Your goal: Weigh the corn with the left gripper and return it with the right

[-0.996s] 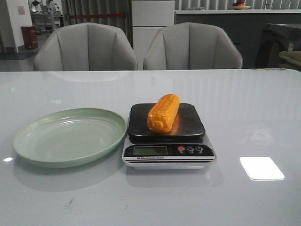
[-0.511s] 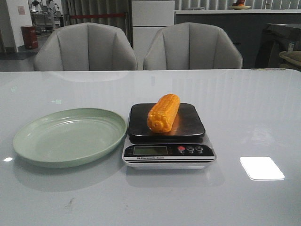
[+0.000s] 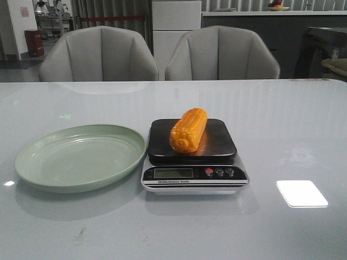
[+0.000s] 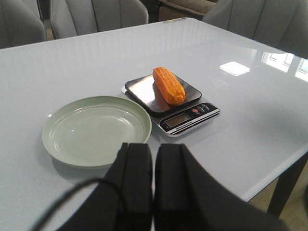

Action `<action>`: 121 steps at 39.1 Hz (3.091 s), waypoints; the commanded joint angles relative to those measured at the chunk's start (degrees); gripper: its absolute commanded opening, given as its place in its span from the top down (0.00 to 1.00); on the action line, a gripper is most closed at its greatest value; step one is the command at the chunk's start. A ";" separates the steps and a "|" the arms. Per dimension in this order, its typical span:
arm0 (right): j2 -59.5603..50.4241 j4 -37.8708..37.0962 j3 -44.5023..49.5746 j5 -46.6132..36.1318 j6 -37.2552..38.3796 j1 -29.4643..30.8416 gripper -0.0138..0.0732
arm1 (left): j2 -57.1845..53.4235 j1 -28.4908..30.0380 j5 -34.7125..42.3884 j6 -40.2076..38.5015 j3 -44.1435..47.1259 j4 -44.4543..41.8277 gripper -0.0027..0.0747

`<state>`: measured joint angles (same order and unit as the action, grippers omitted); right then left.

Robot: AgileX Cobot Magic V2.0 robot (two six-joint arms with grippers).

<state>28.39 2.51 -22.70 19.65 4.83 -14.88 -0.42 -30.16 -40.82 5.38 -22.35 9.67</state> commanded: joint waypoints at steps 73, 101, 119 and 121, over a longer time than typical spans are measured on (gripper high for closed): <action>88.49 -1.70 -76.55 34.74 35.06 -16.59 0.39 | -0.36 -0.19 4.10 -0.07 -1.21 0.58 0.81; 93.15 -0.96 -84.32 23.26 32.60 -30.70 0.47 | -0.36 -0.19 4.10 -0.07 -1.21 0.58 0.81; 95.29 3.25 -84.39 21.11 32.60 -31.15 0.19 | -0.36 -0.19 4.10 -0.07 -1.21 0.58 0.81; 94.53 3.25 -84.39 21.36 32.60 -30.89 0.19 | -0.36 -0.19 4.10 -0.07 -1.21 0.58 0.81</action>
<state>128.32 5.59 -105.32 43.15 38.14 -46.22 -0.42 -30.16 -40.86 5.38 -22.23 9.67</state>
